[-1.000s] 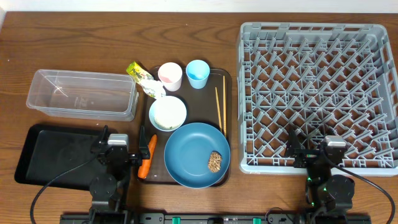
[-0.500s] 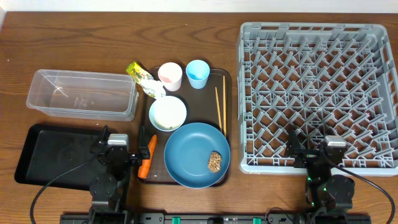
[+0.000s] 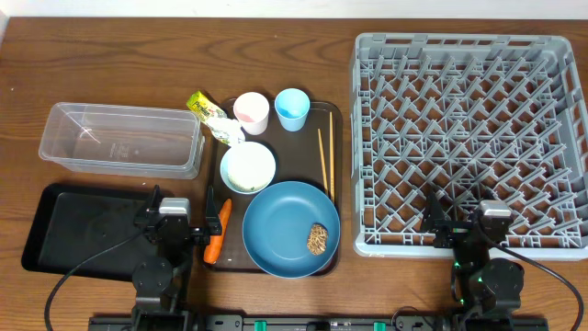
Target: Sort waste into correct bins and load items into the dishwasher rack
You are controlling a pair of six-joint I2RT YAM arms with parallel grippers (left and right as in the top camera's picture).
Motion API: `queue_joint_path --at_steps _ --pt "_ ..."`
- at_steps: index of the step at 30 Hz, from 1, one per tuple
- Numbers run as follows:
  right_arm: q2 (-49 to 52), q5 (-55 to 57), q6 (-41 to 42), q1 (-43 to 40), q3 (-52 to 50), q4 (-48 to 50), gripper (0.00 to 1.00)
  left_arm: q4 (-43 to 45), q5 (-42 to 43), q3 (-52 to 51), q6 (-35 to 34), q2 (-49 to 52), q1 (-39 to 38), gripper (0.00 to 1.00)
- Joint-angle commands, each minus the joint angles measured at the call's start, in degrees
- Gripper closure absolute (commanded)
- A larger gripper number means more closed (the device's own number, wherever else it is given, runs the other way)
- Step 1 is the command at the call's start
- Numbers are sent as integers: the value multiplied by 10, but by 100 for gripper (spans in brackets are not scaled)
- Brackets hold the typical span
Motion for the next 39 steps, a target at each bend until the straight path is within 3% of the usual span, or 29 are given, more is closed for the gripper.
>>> queue_joint_path --at_steps 1,28,34,39 --pt "-3 -2 6 -3 -3 1 1 -26 -9 -8 -5 1 2 2" --pt "-3 -2 6 -3 -3 1 1 -26 -9 -8 -6 1 2 2" --pt "-3 -2 7 -3 -3 1 1 -12 19 -8 -21 4 1 2" --pt "-3 -2 7 -2 -3 1 1 49 114 9 -47 4 1 2"
